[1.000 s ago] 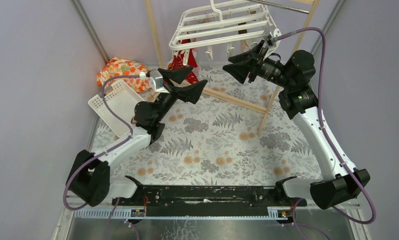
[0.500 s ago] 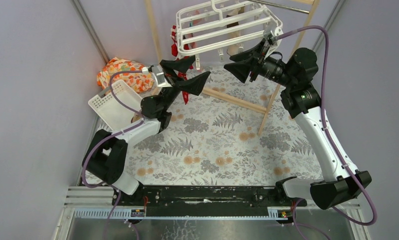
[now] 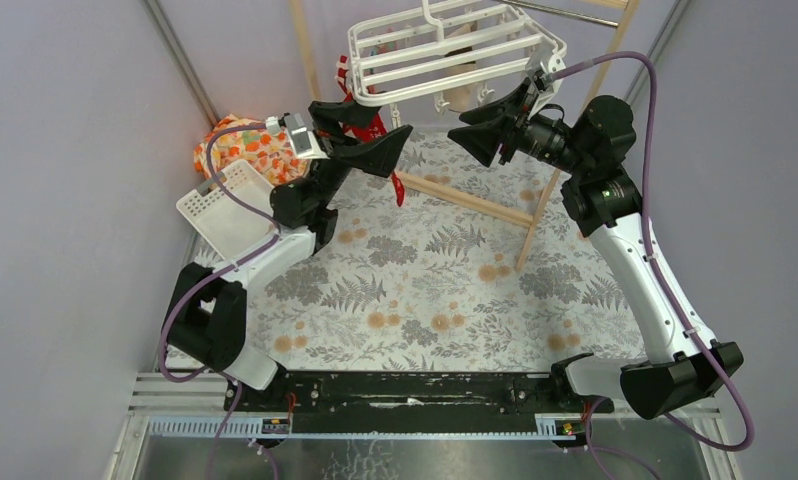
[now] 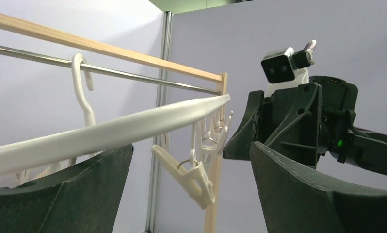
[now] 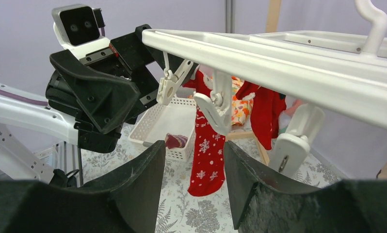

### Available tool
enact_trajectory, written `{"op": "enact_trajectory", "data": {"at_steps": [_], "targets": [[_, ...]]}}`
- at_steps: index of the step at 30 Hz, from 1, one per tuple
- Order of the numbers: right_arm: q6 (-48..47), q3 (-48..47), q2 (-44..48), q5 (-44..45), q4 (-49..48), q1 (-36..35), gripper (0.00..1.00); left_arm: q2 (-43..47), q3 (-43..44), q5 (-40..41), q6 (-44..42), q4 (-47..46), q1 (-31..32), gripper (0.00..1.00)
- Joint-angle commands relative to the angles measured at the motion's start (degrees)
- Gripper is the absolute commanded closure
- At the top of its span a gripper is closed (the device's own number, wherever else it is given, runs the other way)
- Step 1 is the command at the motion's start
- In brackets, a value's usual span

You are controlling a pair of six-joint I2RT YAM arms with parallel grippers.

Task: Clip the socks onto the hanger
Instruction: Rotate the hanger at the clothesline.

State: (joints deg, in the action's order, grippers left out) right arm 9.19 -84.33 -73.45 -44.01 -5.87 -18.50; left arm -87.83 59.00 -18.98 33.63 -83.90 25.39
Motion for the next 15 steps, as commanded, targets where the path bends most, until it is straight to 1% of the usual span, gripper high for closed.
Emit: {"op": "enact_trajectory", "data": {"at_steps": [1, 4, 15], "targets": [[-0.45, -1.35, 1.54, 0.79, -1.97, -0.38, 0.46, -0.77, 2.91, -1.77, 2.21, 0.26, -0.43, 0.01], [-0.87, -1.02, 1.71, 1.15, -1.78, -0.39, 0.46, -0.95, 3.14, -1.84, 2.10, 0.89, -0.43, 0.02], [-0.62, -0.38, 1.64, 1.03, -2.35, -0.35, 0.46, -1.52, 1.02, -3.79, 3.37, 0.49, -0.52, 0.12]]}}
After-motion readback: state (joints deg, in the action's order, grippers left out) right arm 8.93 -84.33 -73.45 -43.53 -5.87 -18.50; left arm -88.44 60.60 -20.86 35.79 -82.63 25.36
